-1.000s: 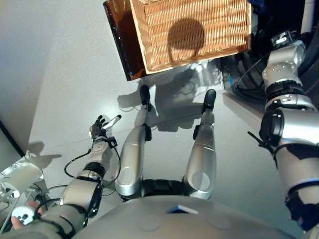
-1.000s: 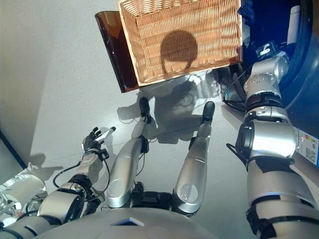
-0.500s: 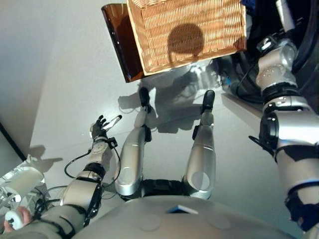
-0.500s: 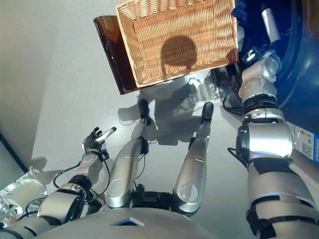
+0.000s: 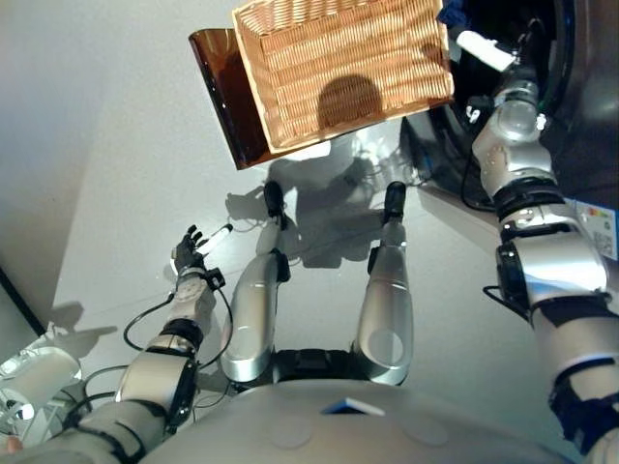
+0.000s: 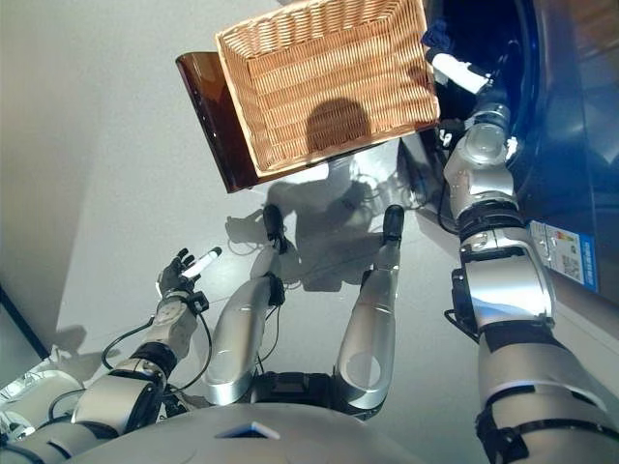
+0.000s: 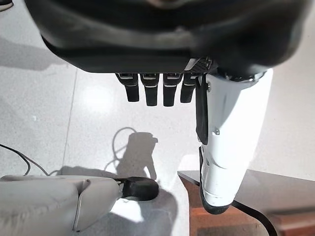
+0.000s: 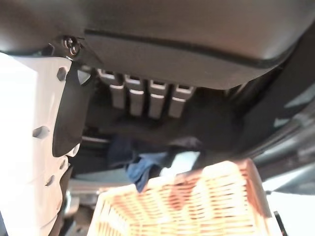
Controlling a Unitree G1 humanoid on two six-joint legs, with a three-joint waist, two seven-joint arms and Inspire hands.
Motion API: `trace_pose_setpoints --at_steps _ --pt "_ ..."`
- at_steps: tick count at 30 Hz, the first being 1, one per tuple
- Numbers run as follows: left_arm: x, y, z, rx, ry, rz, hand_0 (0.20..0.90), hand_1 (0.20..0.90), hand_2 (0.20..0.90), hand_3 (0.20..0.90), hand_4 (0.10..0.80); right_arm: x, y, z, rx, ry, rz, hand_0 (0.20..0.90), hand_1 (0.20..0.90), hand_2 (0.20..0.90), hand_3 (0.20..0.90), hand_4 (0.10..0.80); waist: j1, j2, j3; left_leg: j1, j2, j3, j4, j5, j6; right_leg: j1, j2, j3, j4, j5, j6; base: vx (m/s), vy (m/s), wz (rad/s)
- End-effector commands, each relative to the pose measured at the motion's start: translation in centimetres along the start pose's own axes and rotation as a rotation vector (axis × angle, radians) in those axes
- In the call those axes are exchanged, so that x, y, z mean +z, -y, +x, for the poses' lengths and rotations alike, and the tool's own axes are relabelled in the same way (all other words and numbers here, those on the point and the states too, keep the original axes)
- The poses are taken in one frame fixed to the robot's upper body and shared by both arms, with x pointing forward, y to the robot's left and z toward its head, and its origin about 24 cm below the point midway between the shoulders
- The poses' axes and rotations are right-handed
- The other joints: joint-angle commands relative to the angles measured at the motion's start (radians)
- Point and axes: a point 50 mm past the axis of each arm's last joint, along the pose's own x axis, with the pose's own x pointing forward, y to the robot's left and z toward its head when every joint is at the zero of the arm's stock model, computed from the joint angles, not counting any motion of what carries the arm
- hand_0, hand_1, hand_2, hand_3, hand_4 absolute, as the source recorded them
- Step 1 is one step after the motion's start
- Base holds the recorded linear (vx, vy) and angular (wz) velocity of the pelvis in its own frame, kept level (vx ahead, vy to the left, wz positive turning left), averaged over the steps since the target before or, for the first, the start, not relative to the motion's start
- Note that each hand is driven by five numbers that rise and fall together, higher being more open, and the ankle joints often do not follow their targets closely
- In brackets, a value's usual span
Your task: Pick up the clothes and place them into the washing machine
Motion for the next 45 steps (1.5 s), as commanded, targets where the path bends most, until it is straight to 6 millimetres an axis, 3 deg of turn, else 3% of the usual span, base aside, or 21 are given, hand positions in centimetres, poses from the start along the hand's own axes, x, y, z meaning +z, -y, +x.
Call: trace_pose_setpoints --at_steps 1,10,14,19,29,34,35,36,37,45 --pt "-2.9 -3.5 -0.6 0.123 -0.076 0.042 0.900 0.900 0.900 0.900 0.800 2.3 1.0 0.2 -0.002 0.159 -0.119 0.900 0.900 0.900 0.900 0.800 0.011 -0.010 -0.127 0.004 0.044 0.024 -0.014 -0.030 -0.117 -0.067 0.015 0.006 0.033 -0.001 -0.061 -0.018 -0.005 -0.09" --pt "-2.6 -3.4 -0.6 0.134 -0.057 0.037 0.900 0.900 0.900 0.900 0.800 0.8 -1.8 -0.8 0.069 0.173 -0.297 0.900 0.900 0.900 0.900 0.800 0.017 -0.018 -0.136 0.005 0.045 0.019 -0.014 -0.024 -0.118 -0.051 0.016 -0.006 0.030 0.001 -0.062 -0.002 0.000 -0.01" --pt "-2.5 -3.0 -0.6 0.121 -0.051 0.044 0.900 0.900 0.900 0.900 0.800 -0.3 -3.3 -1.4 0.127 0.179 -0.454 0.900 0.900 0.900 0.900 0.800 0.019 -0.023 -0.141 0.013 0.045 0.013 -0.014 -0.024 -0.118 -0.037 0.018 -0.009 0.030 0.000 -0.062 0.000 0.000 0.00" --pt "-2.5 -2.8 -0.6 0.119 -0.048 0.040 0.900 0.900 0.900 0.900 0.800 -1.6 -3.9 -1.9 0.160 0.168 -0.546 0.900 0.900 0.900 0.900 0.800 0.021 -0.024 -0.151 0.033 0.047 0.005 -0.014 -0.026 -0.118 -0.012 0.019 -0.017 0.036 -0.008 -0.063 0.005 0.000 0.01" --pt "-2.8 -2.8 -0.8 0.110 -0.039 0.046 0.900 0.900 0.900 0.900 0.800 -7.0 -4.2 -4.5 0.274 0.095 -0.693 0.900 0.900 0.900 0.900 0.800 0.031 -0.024 -0.183 0.099 0.044 -0.023 -0.014 -0.040 -0.113 0.077 0.010 -0.045 0.047 -0.035 -0.058 0.042 0.001 0.05" --pt "-2.8 -2.9 -0.9 0.104 -0.034 0.047 0.900 0.900 0.900 0.900 0.800 -7.8 -4.9 -5.3 0.345 0.127 -0.784 0.900 0.900 0.900 0.900 0.800 0.035 -0.025 -0.197 0.120 0.042 -0.029 -0.014 -0.046 -0.111 0.106 0.003 -0.056 0.048 -0.043 -0.055 0.034 -0.004 0.01" --pt "-6.2 -5.2 -2.9 0.104 -0.080 0.047 0.900 0.900 0.900 0.900 0.800 -7.8 -3.4 -5.2 0.326 0.158 -0.818 0.900 0.900 0.900 0.900 0.800 0.064 -0.018 -0.202 0.130 0.035 -0.048 -0.014 -0.044 -0.107 0.134 -0.006 -0.075 0.049 -0.050 -0.053 0.024 -0.046 0.01" --pt "-6.2 -5.2 -2.9 0.104 -0.081 0.047 0.900 0.900 0.900 0.900 0.800 -7.8 -3.4 -5.2 0.326 0.157 -0.818 0.900 0.900 0.900 0.900 0.800 0.065 -0.018 -0.204 0.126 0.037 -0.048 -0.014 -0.043 -0.107 0.132 -0.005 -0.075 0.046 -0.046 -0.054 0.020 -0.079 0.08" --pt "-7.9 -7.5 -3.3 0.176 -0.175 0.099 0.900 0.900 0.900 0.900 0.800 -9.0 -3.3 -6.1 0.351 0.135 -0.803 0.900 0.900 0.900 0.900 0.800 0.072 -0.023 -0.210 0.133 0.035 -0.055 -0.014 -0.044 -0.106 0.150 -0.005 -0.087 0.046 -0.056 -0.053 0.004 -0.035 0.20" --pt "-8.5 -8.3 -3.2 0.218 -0.249 0.155 0.900 0.900 0.900 0.900 0.800 -12.5 -3.4 -8.7 0.389 0.045 -0.772 0.900 0.900 0.900 0.900 0.800 0.065 -0.042 -0.248 0.168 0.038 -0.064 -0.014 -0.056 -0.104 0.206 -0.013 -0.112 0.031 -0.068 -0.050 0.029 -0.033 0.12"
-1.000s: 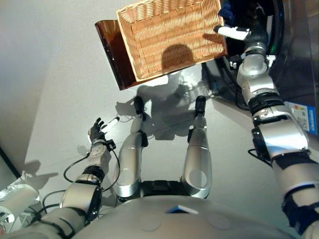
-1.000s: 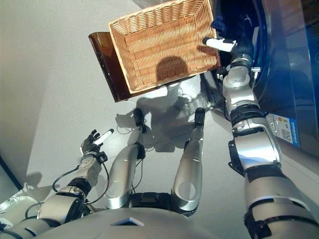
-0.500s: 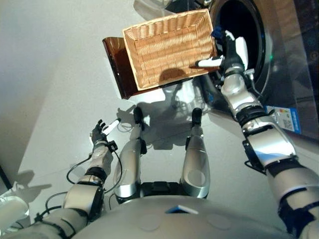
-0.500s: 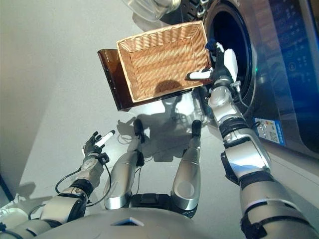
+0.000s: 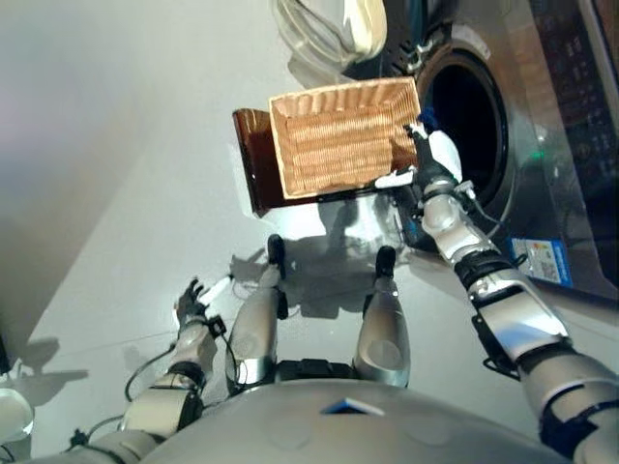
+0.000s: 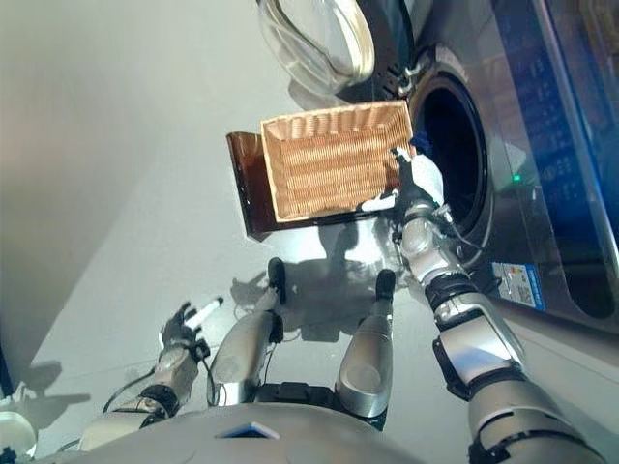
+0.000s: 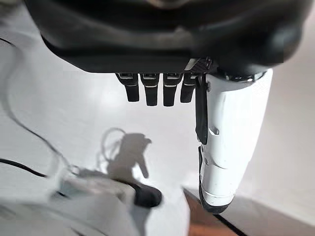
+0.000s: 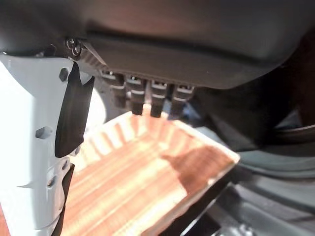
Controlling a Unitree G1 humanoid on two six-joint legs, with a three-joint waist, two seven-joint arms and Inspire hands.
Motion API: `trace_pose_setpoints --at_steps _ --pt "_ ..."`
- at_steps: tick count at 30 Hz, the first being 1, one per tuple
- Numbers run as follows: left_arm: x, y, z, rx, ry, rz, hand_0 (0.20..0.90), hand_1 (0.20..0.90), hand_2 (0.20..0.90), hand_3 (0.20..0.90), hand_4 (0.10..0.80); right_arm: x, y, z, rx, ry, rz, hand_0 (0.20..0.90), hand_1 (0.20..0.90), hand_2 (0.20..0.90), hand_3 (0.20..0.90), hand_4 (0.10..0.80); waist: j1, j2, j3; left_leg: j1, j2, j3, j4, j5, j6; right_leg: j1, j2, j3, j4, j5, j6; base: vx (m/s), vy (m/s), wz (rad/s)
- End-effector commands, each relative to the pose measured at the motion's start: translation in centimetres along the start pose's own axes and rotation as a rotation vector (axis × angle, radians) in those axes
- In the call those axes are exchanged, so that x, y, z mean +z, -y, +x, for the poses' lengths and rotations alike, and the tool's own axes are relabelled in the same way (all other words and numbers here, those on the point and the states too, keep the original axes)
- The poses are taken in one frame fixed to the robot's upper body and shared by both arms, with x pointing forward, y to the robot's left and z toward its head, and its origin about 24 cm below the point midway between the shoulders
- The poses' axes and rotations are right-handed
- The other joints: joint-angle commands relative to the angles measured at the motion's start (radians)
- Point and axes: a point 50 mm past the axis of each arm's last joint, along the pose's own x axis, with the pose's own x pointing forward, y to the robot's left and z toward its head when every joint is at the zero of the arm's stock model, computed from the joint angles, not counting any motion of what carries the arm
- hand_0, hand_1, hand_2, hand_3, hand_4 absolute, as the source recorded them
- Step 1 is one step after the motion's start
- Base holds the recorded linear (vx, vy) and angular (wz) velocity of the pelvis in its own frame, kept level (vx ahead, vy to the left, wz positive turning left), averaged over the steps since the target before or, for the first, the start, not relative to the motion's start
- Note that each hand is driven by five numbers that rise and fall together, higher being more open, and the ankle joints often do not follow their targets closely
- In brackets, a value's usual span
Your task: Pick up the clothes and place them into the washing machine
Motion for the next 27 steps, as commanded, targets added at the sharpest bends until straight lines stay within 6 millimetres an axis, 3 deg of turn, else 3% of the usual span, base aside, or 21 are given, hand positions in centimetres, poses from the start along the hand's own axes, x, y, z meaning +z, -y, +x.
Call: trace_pose_setpoints --at_steps 1,7,12,16,18,20,27 --pt "1.1 -2.8 0.6 0.087 0.044 0.092 0.900 0.900 0.900 0.900 0.800 1.4 -0.2 -0.3 -0.043 0.085 0.037 0.900 0.900 0.900 0.900 0.800 0.008 -0.055 -0.091 -0.005 0.001 0.015 -0.009 -0.032 -0.079 -0.047 -0.034 -0.007 0.084 -0.043 -0.027 0.027 -0.014 0.06" --pt "0.5 -2.6 0.4 0.076 0.035 0.115 0.900 0.900 0.900 0.900 0.800 -0.8 -1.9 -1.2 0.004 -0.002 0.024 0.900 0.900 0.900 0.900 0.800 0.002 -0.057 -0.104 0.012 -0.006 0.012 -0.009 -0.038 -0.074 -0.013 -0.044 -0.020 0.070 -0.038 -0.021 0.004 0.014 0.04" --pt "0.0 -2.7 0.3 0.066 0.019 0.131 0.900 0.900 0.900 0.900 0.800 -0.9 -2.7 -1.3 0.039 -0.009 0.013 0.900 0.900 0.900 0.900 0.800 -0.001 -0.061 -0.112 0.016 -0.009 0.010 -0.009 -0.040 -0.069 -0.002 -0.052 -0.030 0.060 -0.032 -0.017 -0.002 0.003 0.03" --pt "0.7 -3.3 0.6 0.084 0.033 0.148 0.900 0.900 0.900 0.900 0.800 1.4 -3.6 -0.9 0.081 0.075 -0.010 0.900 0.900 0.900 0.900 0.800 -0.001 -0.074 -0.123 0.013 -0.014 0.021 -0.009 -0.043 -0.066 -0.010 -0.055 -0.017 0.053 -0.026 -0.017 -0.001 0.003 0.02" --pt "0.7 -3.3 0.6 0.085 0.033 0.147 0.900 0.900 0.900 0.900 0.800 1.4 -3.6 -0.9 0.082 0.075 -0.010 0.900 0.900 0.900 0.900 0.800 -0.001 -0.074 -0.123 0.013 -0.014 0.021 -0.009 -0.043 -0.066 -0.010 -0.055 -0.017 0.054 -0.026 -0.017 0.000 0.000 0.00" --pt "1.1 -3.3 0.6 0.080 0.052 0.141 0.900 0.900 0.900 0.900 0.800 3.9 -4.0 -0.7 0.113 0.171 -0.039 0.900 0.900 0.900 0.900 0.800 0.004 -0.079 -0.126 0.005 -0.015 0.022 -0.009 -0.042 -0.067 -0.014 -0.056 -0.018 0.051 -0.027 -0.018 0.000 0.000 0.00" --pt "1.5 -3.2 0.7 0.083 0.063 0.122 0.900 0.900 0.900 0.900 0.800 6.6 -5.0 -0.7 0.151 0.265 -0.060 0.900 0.900 0.900 0.900 0.800 0.011 -0.093 -0.127 0.002 -0.014 0.020 -0.009 -0.043 -0.067 -0.016 -0.053 -0.016 0.056 -0.030 -0.021 0.019 0.000 0.00"
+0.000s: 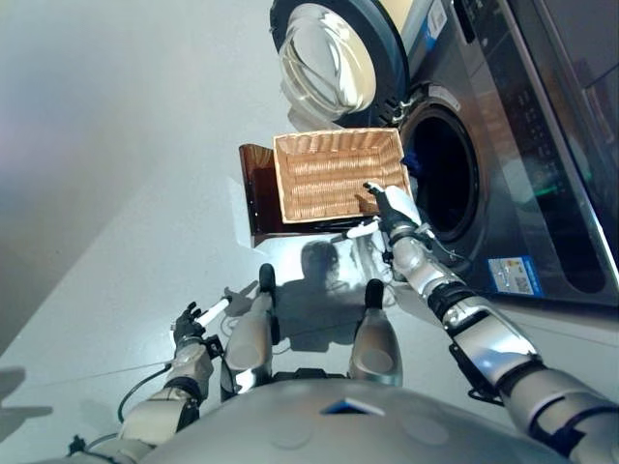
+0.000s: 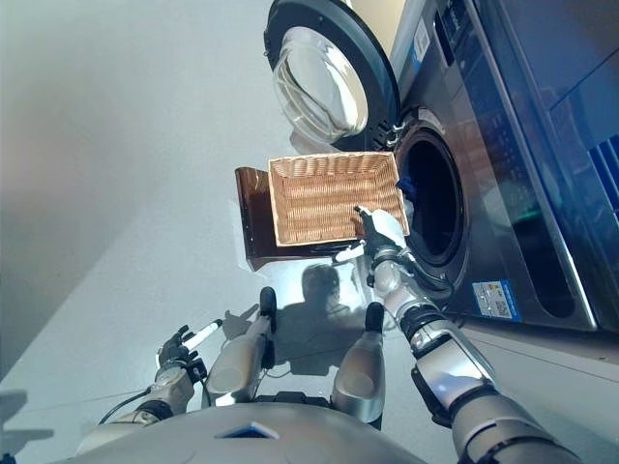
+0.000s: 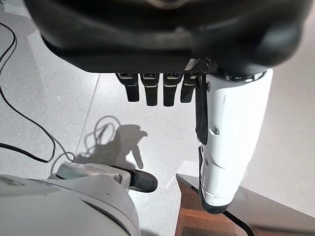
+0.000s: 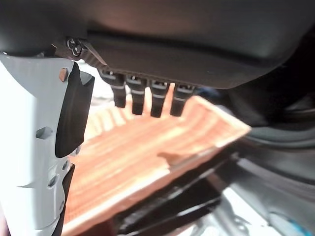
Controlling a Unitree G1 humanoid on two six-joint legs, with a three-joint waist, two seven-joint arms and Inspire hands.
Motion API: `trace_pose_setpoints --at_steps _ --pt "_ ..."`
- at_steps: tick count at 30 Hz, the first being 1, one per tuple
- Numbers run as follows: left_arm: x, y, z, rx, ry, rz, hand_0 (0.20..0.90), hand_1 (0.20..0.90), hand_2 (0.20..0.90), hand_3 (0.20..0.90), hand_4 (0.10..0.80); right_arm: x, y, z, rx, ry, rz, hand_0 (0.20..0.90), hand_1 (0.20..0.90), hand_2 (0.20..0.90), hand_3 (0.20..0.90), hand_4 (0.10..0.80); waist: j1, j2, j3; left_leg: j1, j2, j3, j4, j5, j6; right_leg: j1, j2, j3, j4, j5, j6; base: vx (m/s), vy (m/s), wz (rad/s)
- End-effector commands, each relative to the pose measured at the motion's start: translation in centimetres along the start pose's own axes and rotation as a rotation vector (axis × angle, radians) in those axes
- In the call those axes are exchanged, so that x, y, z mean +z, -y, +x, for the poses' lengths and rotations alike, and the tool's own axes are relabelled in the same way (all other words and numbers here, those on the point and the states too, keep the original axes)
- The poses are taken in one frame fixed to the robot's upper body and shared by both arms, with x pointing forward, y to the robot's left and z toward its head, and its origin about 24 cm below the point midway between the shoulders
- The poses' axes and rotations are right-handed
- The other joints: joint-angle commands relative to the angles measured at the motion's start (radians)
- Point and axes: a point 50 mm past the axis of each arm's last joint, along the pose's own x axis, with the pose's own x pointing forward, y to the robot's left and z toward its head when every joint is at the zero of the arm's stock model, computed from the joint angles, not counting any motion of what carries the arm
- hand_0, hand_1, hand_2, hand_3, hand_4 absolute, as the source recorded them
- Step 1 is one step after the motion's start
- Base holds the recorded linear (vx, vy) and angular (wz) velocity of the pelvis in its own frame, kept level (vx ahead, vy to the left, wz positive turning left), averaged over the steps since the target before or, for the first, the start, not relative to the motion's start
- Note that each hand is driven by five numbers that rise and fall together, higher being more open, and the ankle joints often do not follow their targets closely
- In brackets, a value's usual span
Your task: Pick up the clothes and place them into the washing machine
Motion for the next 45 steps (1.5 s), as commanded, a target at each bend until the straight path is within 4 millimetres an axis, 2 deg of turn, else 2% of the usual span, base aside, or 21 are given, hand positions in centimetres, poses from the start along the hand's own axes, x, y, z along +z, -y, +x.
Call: trace_pose_setpoints --at_steps 1,4,11,17,31,45 --pt "2.1 -2.7 0.8 0.084 0.077 0.066 0.900 0.900 0.900 0.900 0.800 6.6 3.0 1.5 -0.080 0.265 -0.051 0.900 0.900 0.900 0.900 0.800 0.011 -0.037 -0.020 -0.012 -0.012 0.025 -0.009 -0.041 -0.070 -0.049 -0.046 0.016 0.060 -0.019 -0.024 0.039 -0.006 0.01" --pt "2.1 -2.8 0.8 0.089 0.073 0.073 0.900 0.900 0.900 0.900 0.800 8.2 2.1 1.5 -0.044 0.313 -0.066 0.900 0.900 0.900 0.900 0.800 0.015 -0.047 -0.025 -0.009 -0.009 0.027 -0.009 -0.048 -0.068 -0.047 -0.045 0.019 0.059 -0.020 -0.023 0.044 -0.009 -0.01" --pt "1.5 -2.6 0.7 0.092 0.054 0.066 0.900 0.900 0.900 0.900 0.800 8.7 0.3 1.1 0.012 0.315 0.000 0.900 0.900 0.900 0.900 0.800 0.020 -0.058 -0.052 0.019 0.003 0.030 -0.009 -0.059 -0.067 -0.024 -0.034 0.015 0.058 -0.035 -0.024 0.063 -0.018 -0.01" --pt "0.8 -2.9 0.6 0.087 0.025 0.069 0.900 0.900 0.900 0.900 0.800 7.1 -0.1 0.8 0.038 0.273 -0.005 0.900 0.900 0.900 0.900 0.800 0.019 -0.060 -0.084 0.075 0.015 0.024 -0.009 -0.076 -0.070 0.043 -0.030 -0.005 0.056 -0.056 -0.020 0.083 -0.044 -0.02" --pt "0.3 -0.4 -0.3 -0.039 0.080 0.083 0.900 0.900 0.900 0.900 0.800 3.8 0.4 0.4 0.020 0.185 -0.014 0.900 0.900 0.900 0.900 0.800 0.029 -0.056 -0.130 0.119 0.003 0.010 -0.009 -0.096 -0.061 0.120 -0.040 -0.043 0.023 -0.059 -0.017 0.033 -0.008 0.00" --pt "-0.4 -0.4 -0.4 -0.048 0.056 0.099 0.900 0.900 0.900 0.900 0.800 3.0 0.3 -0.3 0.038 0.200 -0.008 0.900 0.900 0.900 0.900 0.800 0.027 -0.070 -0.180 0.167 0.000 0.004 -0.009 -0.112 -0.054 0.188 -0.041 -0.063 0.010 -0.065 -0.013 0.005 -0.004 0.02"
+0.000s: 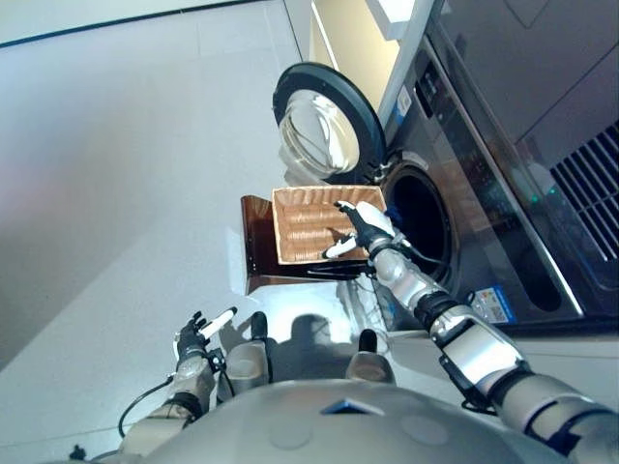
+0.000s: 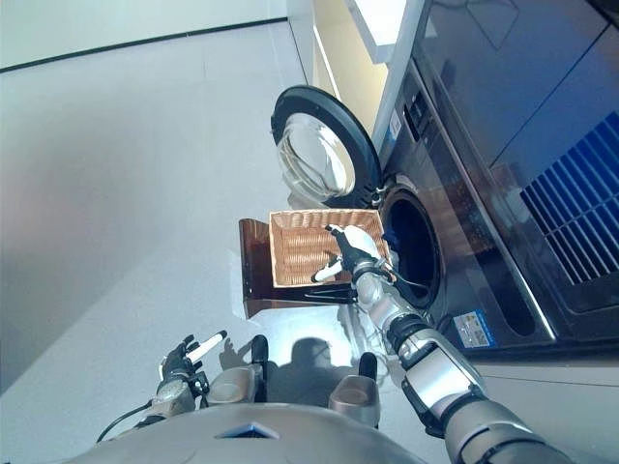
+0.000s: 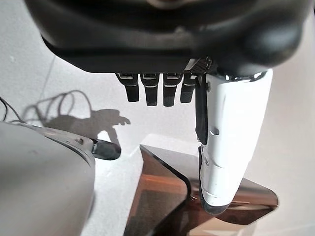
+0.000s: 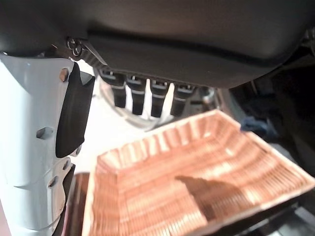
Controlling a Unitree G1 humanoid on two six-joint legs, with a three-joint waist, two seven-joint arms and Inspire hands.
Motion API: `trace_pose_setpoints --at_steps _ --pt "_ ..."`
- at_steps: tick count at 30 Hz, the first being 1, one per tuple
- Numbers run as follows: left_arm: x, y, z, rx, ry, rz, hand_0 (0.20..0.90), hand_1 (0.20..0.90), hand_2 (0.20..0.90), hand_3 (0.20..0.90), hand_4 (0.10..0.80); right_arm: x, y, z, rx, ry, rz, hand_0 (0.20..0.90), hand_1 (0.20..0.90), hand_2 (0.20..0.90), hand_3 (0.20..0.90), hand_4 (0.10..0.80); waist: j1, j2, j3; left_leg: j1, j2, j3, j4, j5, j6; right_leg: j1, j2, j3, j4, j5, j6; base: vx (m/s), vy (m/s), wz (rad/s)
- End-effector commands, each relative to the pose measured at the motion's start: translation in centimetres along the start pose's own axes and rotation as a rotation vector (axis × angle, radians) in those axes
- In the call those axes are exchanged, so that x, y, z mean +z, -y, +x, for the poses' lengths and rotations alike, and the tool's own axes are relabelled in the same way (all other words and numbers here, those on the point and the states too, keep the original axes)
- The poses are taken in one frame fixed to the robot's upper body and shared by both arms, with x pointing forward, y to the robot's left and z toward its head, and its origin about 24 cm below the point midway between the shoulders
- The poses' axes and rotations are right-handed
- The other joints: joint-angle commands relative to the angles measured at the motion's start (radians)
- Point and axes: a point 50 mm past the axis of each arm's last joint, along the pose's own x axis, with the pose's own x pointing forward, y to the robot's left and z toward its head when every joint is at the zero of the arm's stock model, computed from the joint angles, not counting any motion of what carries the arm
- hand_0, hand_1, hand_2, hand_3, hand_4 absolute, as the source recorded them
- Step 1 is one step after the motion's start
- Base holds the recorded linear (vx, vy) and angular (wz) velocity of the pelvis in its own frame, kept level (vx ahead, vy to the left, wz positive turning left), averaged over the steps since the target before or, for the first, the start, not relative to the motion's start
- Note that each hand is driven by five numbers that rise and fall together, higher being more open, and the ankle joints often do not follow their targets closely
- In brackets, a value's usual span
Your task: Pick up the clothes and place them into the washing machine
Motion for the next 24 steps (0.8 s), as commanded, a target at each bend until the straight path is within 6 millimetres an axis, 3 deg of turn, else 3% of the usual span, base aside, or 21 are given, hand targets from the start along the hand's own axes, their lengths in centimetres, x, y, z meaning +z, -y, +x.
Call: trace_pose_setpoints --at_steps 1,7,24 --pt "1.9 -0.3 0.4 -0.005 0.081 0.067 0.900 0.900 0.900 0.900 0.800 2.9 3.4 0.5 -0.111 0.169 0.014 0.900 0.900 0.900 0.900 0.800 0.025 -0.044 -0.025 0.025 -0.004 0.008 -0.003 -0.065 -0.045 -0.009 -0.043 -0.020 0.108 -0.066 -0.007 0.006 -0.018 0.06" --pt "1.6 -0.6 0.4 0.003 0.065 0.080 0.900 0.900 0.900 0.900 0.800 2.1 2.8 0.2 -0.092 0.145 0.036 0.900 0.900 0.900 0.900 0.800 0.025 -0.048 -0.041 0.047 -0.005 0.008 -0.003 -0.073 -0.041 0.019 -0.045 -0.034 0.101 -0.071 -0.006 0.003 -0.013 0.03" --pt "0.8 -0.8 0.4 0.020 0.026 0.080 0.900 0.900 0.900 0.900 0.800 3.2 1.9 -0.2 -0.069 0.199 0.062 0.900 0.900 0.900 0.900 0.800 0.005 -0.059 -0.067 0.081 0.021 0.031 -0.003 -0.075 -0.036 0.033 -0.021 -0.011 0.088 -0.067 -0.011 -0.005 -0.020 -0.04"
